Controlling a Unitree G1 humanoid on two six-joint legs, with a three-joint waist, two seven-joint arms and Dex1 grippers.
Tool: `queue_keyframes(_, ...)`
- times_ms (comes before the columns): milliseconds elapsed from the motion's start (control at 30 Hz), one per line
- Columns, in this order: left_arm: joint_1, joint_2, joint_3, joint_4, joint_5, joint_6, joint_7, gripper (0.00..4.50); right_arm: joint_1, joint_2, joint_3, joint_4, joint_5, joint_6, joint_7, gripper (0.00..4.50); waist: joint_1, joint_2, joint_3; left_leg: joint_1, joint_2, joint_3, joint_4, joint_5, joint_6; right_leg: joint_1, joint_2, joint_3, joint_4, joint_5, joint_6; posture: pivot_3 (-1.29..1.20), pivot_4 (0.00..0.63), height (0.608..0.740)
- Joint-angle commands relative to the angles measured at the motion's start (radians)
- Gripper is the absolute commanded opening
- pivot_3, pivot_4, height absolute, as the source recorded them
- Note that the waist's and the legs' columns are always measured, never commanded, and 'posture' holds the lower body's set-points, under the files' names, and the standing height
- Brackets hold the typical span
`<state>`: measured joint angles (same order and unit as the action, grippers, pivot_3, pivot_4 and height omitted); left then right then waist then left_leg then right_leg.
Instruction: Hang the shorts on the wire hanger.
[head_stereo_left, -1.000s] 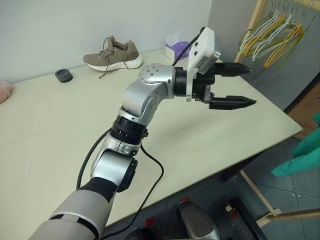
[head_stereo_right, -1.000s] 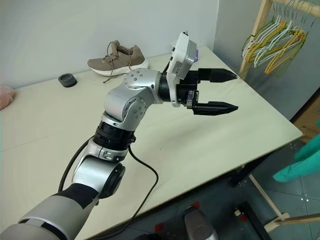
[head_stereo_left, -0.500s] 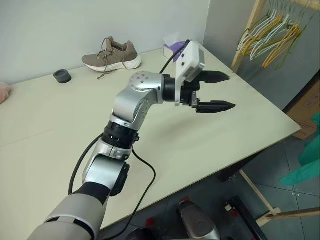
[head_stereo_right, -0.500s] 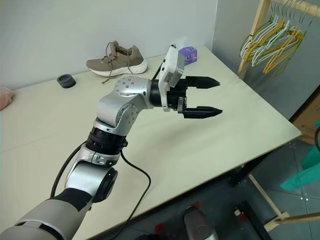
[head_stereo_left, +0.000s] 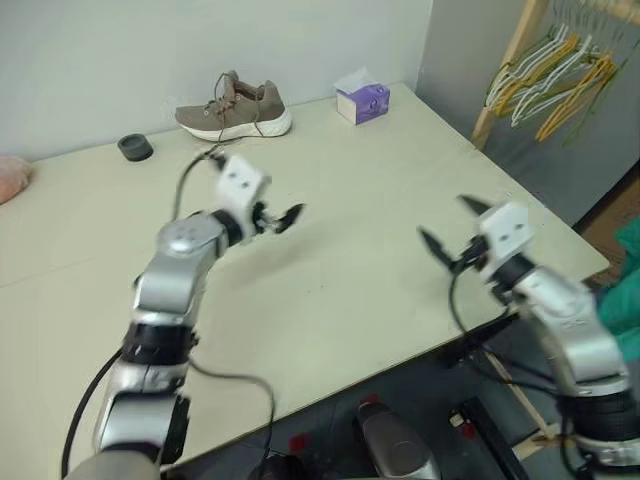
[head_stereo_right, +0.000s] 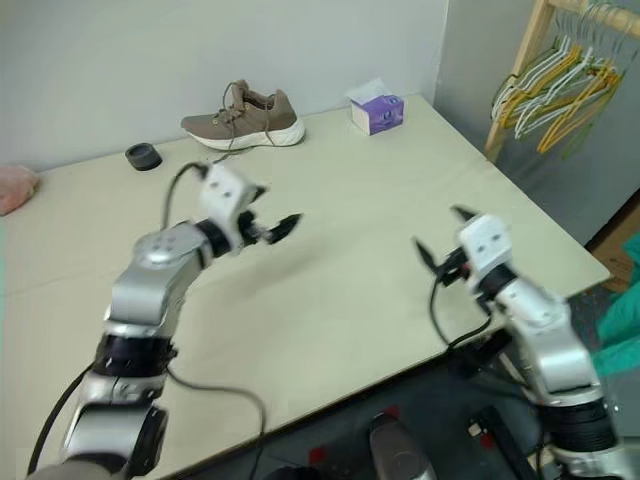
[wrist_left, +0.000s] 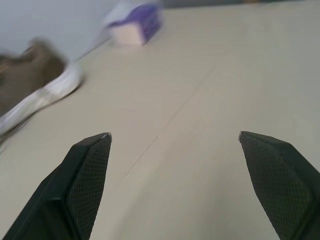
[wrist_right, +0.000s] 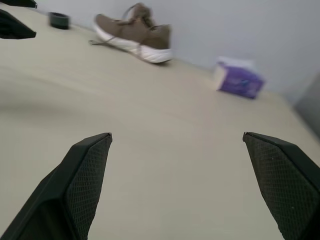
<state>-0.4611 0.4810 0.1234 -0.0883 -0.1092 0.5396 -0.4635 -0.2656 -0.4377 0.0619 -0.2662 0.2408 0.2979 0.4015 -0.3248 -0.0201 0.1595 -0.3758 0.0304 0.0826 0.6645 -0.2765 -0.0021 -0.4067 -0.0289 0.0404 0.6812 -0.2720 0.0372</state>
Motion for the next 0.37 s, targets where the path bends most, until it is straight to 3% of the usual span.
queue_keyframes(33,0.126,-0.032,0.130,-0.117,0.016,0.026,0.144,4.31,-0.071,0.090,-0.009,0.099,0.003,0.004,-0.046,4.48,0.034,-0.004,-0.002,0.000,0.000,0.000,0.000,0.000,0.000,0.000,-0.001,0.000,0.000,0.000,0.000,-0.12,0.104,0.740)
queue_keyframes(133,0.225,-0.064,0.185,-0.141,0.008,0.028,0.199,4.31,-0.122,0.148,0.000,0.213,-0.029,-0.030,-0.055,4.48,0.097,-0.012,-0.007,0.000,-0.001,0.000,0.001,-0.001,0.001,0.000,-0.001,-0.001,0.000,0.002,-0.002,-0.08,0.102,0.740)
queue_keyframes(300,0.250,-0.083,0.191,-0.151,-0.021,0.022,0.209,4.31,-0.178,0.176,0.012,0.311,-0.077,-0.088,-0.033,4.48,0.212,-0.016,-0.010,-0.006,-0.001,-0.001,0.002,0.000,0.001,-0.005,-0.001,-0.004,-0.001,0.004,-0.006,-0.04,0.111,0.740)
queue_keyframes(367,0.242,-0.079,0.182,-0.148,-0.033,0.015,0.196,4.31,-0.185,0.175,0.018,0.327,-0.086,-0.102,-0.015,4.48,0.223,-0.017,-0.010,-0.006,-0.001,0.000,0.002,-0.001,0.001,-0.005,-0.002,-0.003,-0.001,0.004,-0.006,-0.04,0.119,0.740)
